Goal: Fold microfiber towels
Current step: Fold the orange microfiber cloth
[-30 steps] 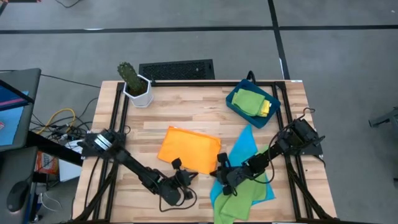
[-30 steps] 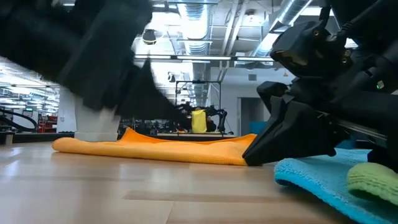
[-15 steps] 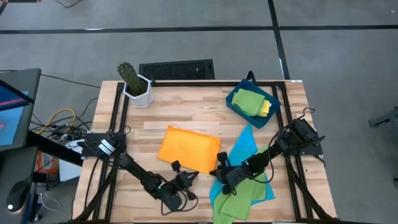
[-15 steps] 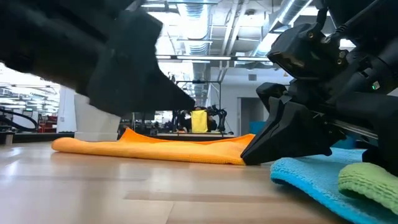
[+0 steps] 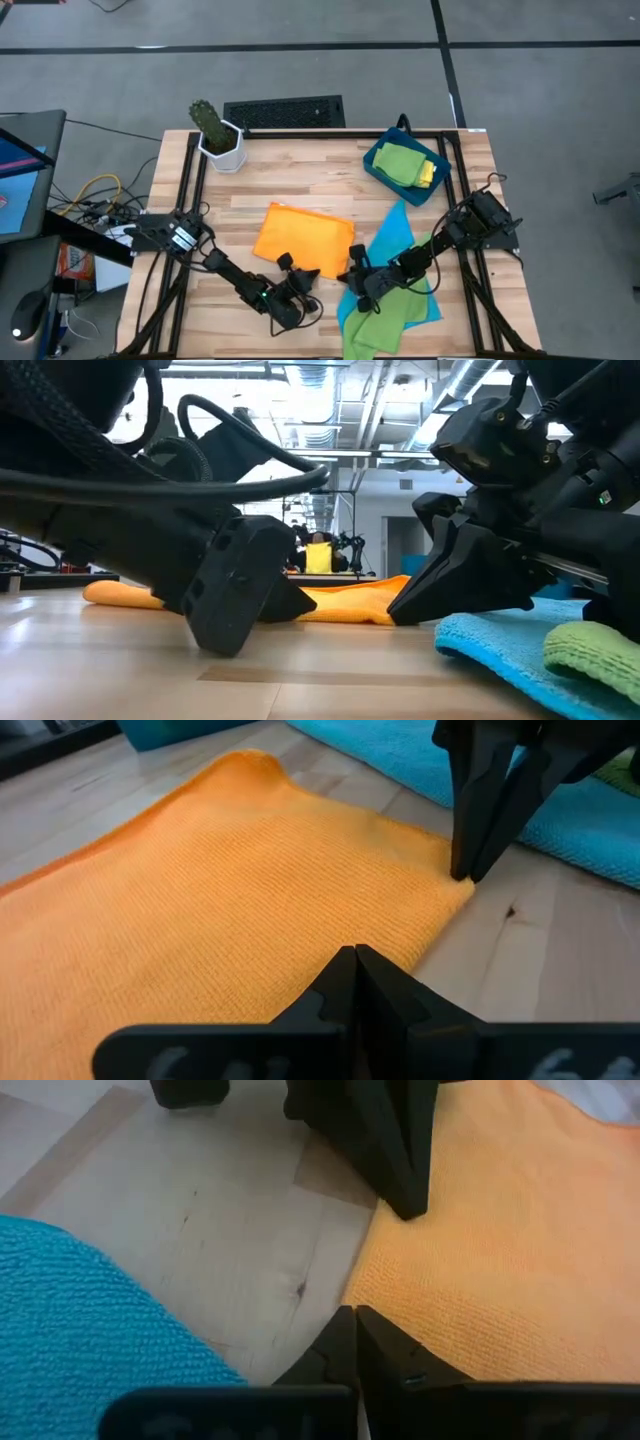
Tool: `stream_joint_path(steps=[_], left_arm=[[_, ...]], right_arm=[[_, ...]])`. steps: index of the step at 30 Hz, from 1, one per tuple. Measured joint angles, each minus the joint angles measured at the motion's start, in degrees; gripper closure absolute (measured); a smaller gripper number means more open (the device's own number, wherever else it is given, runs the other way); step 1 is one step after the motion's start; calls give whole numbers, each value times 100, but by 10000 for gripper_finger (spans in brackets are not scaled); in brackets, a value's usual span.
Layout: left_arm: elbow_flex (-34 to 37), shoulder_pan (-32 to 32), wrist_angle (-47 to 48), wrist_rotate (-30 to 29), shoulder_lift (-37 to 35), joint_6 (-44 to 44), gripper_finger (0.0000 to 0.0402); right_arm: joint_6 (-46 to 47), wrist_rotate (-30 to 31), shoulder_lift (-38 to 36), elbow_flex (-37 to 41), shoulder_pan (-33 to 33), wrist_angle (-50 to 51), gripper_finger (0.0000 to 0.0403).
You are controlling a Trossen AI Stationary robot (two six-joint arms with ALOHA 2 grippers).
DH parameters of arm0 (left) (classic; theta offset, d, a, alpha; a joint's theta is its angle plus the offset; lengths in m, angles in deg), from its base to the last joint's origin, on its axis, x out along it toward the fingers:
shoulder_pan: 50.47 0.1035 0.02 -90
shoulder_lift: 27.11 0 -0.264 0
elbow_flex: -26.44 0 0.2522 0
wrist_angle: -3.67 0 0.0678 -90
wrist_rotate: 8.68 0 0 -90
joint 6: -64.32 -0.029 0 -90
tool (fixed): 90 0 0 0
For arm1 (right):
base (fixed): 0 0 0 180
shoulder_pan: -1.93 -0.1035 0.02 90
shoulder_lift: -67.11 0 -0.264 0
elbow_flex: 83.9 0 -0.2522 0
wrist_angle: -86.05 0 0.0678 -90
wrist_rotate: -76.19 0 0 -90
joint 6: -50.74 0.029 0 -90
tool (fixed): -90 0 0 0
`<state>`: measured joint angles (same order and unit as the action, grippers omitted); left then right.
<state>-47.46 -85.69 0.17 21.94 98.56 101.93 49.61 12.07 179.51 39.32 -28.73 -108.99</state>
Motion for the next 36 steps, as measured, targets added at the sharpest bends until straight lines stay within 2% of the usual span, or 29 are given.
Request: stream_joint_path(steps=[10, 14, 21, 26, 31, 36], left_arm=[[-9, -8, 166, 70, -2, 188, 402], [-9, -8, 176, 96, -4, 184, 402], [-9, -13, 219, 133, -9, 105, 402], [-51, -27, 232, 185, -13, -34, 402], [-301, -115, 499, 315, -28, -355, 402], [-642, -153, 1830, 564, -221, -353, 402]], right_arm=[[-1263, 211, -144, -692, 257, 280, 387], [-1671, -348, -144, -915, 595, 280, 389], [-1799, -1482, -142, -1057, 1217, 278, 386], [-1869, -2139, 239, -1141, 1410, -365, 388], [-1926, -2185, 781, -1448, 1434, -385, 383], [-1995, -2155, 1124, -1676, 1429, -373, 384]])
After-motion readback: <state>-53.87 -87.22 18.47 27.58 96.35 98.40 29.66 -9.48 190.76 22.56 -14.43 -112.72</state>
